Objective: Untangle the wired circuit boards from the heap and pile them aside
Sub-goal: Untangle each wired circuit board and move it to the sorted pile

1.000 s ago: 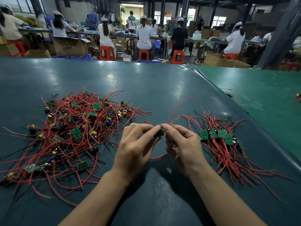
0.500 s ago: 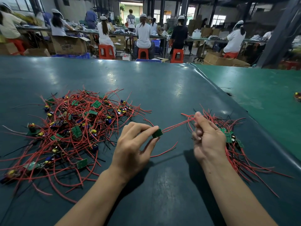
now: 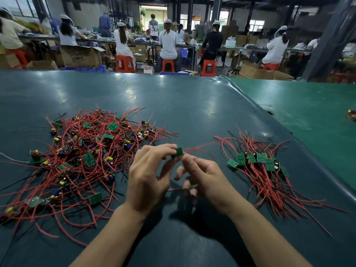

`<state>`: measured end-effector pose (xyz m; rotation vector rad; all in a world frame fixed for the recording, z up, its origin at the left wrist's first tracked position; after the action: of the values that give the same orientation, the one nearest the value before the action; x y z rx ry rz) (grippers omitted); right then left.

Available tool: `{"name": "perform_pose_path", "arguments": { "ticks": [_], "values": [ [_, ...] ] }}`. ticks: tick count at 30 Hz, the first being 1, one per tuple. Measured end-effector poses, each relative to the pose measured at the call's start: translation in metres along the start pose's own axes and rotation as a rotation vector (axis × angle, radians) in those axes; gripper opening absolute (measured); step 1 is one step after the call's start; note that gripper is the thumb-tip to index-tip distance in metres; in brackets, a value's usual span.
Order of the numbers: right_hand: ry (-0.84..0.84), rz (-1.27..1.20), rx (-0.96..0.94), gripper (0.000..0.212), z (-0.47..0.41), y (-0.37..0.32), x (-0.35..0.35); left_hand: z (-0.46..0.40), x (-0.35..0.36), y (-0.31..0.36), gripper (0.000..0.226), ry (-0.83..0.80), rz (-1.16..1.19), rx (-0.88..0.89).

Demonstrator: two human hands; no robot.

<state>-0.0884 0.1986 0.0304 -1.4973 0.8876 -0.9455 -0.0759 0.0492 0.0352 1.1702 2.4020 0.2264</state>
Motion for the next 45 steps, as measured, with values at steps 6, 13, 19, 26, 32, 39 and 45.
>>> {"name": "perform_pose_path", "arguments": {
  "ticks": [6, 13, 19, 26, 32, 39, 45],
  "values": [
    [0.244, 0.029, -0.184, 0.021, 0.001, -0.005, -0.007, -0.003, 0.007, 0.001, 0.022, -0.116, -0.097, 0.052],
    [0.965, -0.491, -0.256, 0.026, 0.007, -0.018, -0.051, -0.004, 0.000, -0.005, 0.007, -0.243, -0.185, -0.133],
    [0.805, -0.561, -0.004, 0.035, 0.001, -0.008, -0.047, 0.001, -0.008, -0.012, 0.026, -0.802, -0.202, -0.259],
    [0.671, -0.349, 0.009, 0.038, -0.002, -0.008, -0.038, 0.001, -0.015, -0.022, 0.016, -0.750, -0.195, -0.252],
    [0.418, -0.076, 0.065, 0.025, -0.002, -0.003, -0.029, -0.008, -0.014, -0.010, 0.018, -0.257, -0.220, -0.106],
    [0.095, -0.185, 0.035, 0.026, 0.000, -0.001, -0.012, -0.002, 0.004, 0.003, 0.022, -0.224, -0.042, 0.041],
    [0.188, -0.350, 0.016, 0.021, -0.001, -0.006, -0.022, 0.003, 0.004, 0.012, 0.020, -0.003, -0.161, 0.128]
  ]
}}
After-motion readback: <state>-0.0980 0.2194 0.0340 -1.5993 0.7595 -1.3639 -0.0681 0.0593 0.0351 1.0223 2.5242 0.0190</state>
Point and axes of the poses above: each hand's wrist, its own z-axis away from the middle knuckle, its own x-axis out of the palm, y = z × x, the point moved 2 cm from there along -z, towards the middle knuckle, and after that the axes turned 2 degrees about -y, right-handed, at the moved point
